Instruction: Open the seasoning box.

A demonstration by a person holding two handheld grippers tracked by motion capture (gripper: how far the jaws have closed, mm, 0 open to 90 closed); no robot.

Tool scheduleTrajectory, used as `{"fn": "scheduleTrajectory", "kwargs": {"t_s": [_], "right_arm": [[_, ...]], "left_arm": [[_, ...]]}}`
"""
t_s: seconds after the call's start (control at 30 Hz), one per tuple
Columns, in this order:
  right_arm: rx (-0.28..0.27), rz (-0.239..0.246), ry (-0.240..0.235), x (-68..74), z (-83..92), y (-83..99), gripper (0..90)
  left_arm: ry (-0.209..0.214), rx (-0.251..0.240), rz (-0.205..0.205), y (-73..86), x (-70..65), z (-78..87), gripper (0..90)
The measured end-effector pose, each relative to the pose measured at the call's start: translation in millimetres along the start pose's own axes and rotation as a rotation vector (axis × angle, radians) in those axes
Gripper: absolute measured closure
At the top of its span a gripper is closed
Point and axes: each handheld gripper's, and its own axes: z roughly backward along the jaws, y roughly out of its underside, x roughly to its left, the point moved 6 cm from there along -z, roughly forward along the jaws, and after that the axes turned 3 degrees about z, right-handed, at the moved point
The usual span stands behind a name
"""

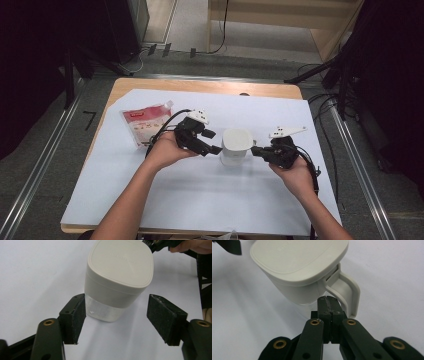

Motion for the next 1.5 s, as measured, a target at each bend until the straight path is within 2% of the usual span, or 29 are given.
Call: {"fn": "scheduleTrajectory", "kwargs": {"t_s": [0.2,0.23,0.3,0.37,0.4,0.5,0.6,0.67,0.7,0.77,0.83,0.97,1.1,1.17,1.37,1.5], "right_arm": [[-0.032,0.004,0.038,-2.2,11.0,-3.3,90.0],[-0.044,-0.016,0.044,-4.9,12.5,-4.3,90.0],[-0.046,-0.019,0.048,-5.5,12.5,-4.5,90.0],[-0.046,-0.022,0.051,-5.1,11.8,-4.6,90.0],[-0.05,-0.02,0.049,-4.7,11.6,-5.1,90.0],[-0.055,-0.021,0.063,-6.0,12.5,-6.4,90.0],[-0.06,-0.034,0.068,-8.4,12.9,-6.3,90.0],[-0.065,-0.038,0.07,-10.2,12.8,-7.1,90.0],[-0.065,-0.044,0.073,-11.4,12.5,-7.4,90.0],[-0.06,-0.042,0.075,-12.8,11.9,-7.3,90.0],[-0.05,-0.05,0.077,-15.1,10.0,-6.8,90.0],[-0.054,-0.041,0.078,-17.5,8.0,-7.9,90.0],[-0.033,-0.063,0.087,-18.9,5.2,-5.5,90.0],[-0.036,-0.056,0.087,-19.4,4.5,-4.8,90.0],[-0.032,-0.067,0.093,-18.3,4.9,-3.4,90.0],[-0.035,-0.073,0.096,-18.1,4.6,-2.8,90.0]], "left_arm": [[0.008,0.01,0.006,-1.2,-1.5,-1.7,26.3],[0.017,0.006,0.004,-1.8,-2.8,-3.0,25.4],[0.027,0.01,-0.011,-2.1,-5.5,-5.2,24.1],[0.015,0.022,-0.039,-2.0,-7.0,-8.0,24.1],[0.008,0.021,-0.038,-2.5,-7.8,-10.8,24.0],[0.008,0.043,-0.045,-2.9,-4.9,-17.4,23.1],[0.002,0.038,-0.038,-3.5,-1.2,-23.1,18.3],[0.029,0.049,-0.042,-3.4,0.4,-25.7,15.7],[0.025,0.051,-0.045,-4.0,1.5,-26.4,15.2],[0.028,0.046,-0.045,-5.2,2.5,-27.5,15.1],[0.048,0.042,-0.046,-7.6,3.4,-29.6,15.6],[0.062,0.062,-0.07,-9.5,4.0,-34.6,16.4],[0.077,0.06,-0.073,-10.4,5.0,-38.3,17.0],[0.082,0.059,-0.072,-10.0,5.0,-40.5,17.5],[0.076,0.053,-0.074,-10.0,5.4,-42.4,17.2],[0.069,0.071,-0.068,-10.7,4.2,-41.6,17.6]]}}
